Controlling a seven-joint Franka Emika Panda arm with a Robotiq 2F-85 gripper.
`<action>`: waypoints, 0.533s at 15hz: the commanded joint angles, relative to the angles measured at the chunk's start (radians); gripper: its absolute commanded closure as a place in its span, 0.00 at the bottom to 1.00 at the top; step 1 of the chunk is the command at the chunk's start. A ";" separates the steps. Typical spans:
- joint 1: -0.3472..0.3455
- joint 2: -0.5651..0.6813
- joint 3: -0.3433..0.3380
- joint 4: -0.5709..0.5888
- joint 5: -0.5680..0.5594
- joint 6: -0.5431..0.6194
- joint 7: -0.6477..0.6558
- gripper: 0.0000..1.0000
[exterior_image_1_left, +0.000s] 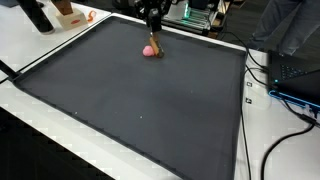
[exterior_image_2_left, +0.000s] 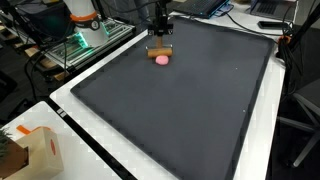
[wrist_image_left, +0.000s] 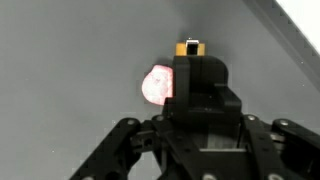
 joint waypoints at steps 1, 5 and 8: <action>-0.025 0.018 0.012 0.005 -0.016 0.035 0.011 0.76; -0.030 0.008 0.012 0.005 -0.027 0.037 0.022 0.76; -0.038 0.019 0.009 0.015 -0.038 0.043 0.032 0.76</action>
